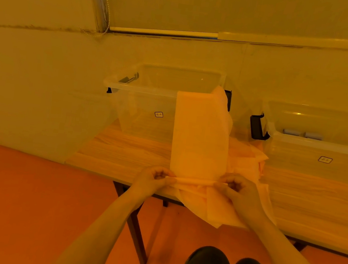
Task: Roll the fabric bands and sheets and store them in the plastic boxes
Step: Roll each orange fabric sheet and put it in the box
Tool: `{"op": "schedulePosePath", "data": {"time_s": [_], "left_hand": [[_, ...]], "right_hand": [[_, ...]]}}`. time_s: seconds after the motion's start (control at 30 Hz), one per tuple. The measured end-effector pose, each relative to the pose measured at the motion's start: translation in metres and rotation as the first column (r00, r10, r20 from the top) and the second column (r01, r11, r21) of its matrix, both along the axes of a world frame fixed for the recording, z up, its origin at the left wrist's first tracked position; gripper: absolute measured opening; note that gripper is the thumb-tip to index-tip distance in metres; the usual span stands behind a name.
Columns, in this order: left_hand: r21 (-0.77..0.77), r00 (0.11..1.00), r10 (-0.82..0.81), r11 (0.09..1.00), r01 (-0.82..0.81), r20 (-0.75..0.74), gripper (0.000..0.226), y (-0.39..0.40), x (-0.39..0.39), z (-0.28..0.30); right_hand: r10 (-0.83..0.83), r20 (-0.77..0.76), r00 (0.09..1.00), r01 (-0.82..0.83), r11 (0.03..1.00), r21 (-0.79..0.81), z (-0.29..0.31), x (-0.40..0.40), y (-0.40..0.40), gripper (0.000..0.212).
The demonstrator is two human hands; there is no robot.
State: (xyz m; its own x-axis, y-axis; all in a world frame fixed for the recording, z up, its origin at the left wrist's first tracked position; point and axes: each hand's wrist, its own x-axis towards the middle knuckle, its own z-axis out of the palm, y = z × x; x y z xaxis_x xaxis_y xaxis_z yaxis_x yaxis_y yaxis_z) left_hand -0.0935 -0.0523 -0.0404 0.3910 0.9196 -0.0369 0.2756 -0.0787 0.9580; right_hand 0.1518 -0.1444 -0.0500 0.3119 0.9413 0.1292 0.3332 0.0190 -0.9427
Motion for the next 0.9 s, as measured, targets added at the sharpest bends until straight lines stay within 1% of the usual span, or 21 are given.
{"op": "schedulePosePath", "data": {"time_s": [0.1, 0.27, 0.37, 0.57, 0.63, 0.77, 0.9], "left_hand": [[-0.003, 1.000, 0.009, 1.000, -0.009, -0.021, 0.004, 0.0005, -0.0006, -0.0002], [-0.015, 0.999, 0.019, 1.000, -0.020, -0.041, 0.005, 0.0023, 0.0008, -0.0013], [-0.028, 0.998, 0.023, 0.999, -0.024, -0.063, 0.006, 0.0017, 0.0017, -0.0011], [-0.040, 0.999, 0.026, 0.999, -0.027, -0.035, 0.006, -0.0016, 0.0032, 0.0032], [-0.046, 1.000, 0.012, 0.999, -0.013, -0.019, 0.007, -0.0019, 0.0028, 0.0033], [-0.014, 1.000, -0.029, 0.999, 0.028, -0.012, 0.008, -0.0022, 0.0033, 0.0037], [-0.002, 0.997, -0.077, 0.997, 0.077, 0.008, 0.013, -0.0010, 0.0023, 0.0053]], "right_hand": [[-0.011, 0.026, 1.000, 0.011, 1.000, -0.002, -0.0013, 0.0016, 0.0017, 0.009], [-0.033, -0.005, 0.999, 0.033, 0.999, 0.002, 0.0001, 0.0036, 0.0023, 0.006], [-0.040, -0.013, 0.999, 0.040, 0.999, 0.020, 0.0003, 0.0045, 0.0016, 0.012], [-0.047, -0.015, 0.999, 0.047, 0.999, 0.007, -0.0007, 0.0048, 0.0028, 0.009], [-0.037, -0.007, 0.999, 0.037, 0.999, 0.002, 0.0007, 0.0056, 0.0022, 0.009], [0.000, 0.019, 1.000, 0.000, 1.000, 0.011, 0.0022, 0.0072, -0.0004, 0.014], [0.001, 0.031, 1.000, -0.002, 1.000, 0.009, 0.0008, 0.0072, -0.0002, 0.009]]}}
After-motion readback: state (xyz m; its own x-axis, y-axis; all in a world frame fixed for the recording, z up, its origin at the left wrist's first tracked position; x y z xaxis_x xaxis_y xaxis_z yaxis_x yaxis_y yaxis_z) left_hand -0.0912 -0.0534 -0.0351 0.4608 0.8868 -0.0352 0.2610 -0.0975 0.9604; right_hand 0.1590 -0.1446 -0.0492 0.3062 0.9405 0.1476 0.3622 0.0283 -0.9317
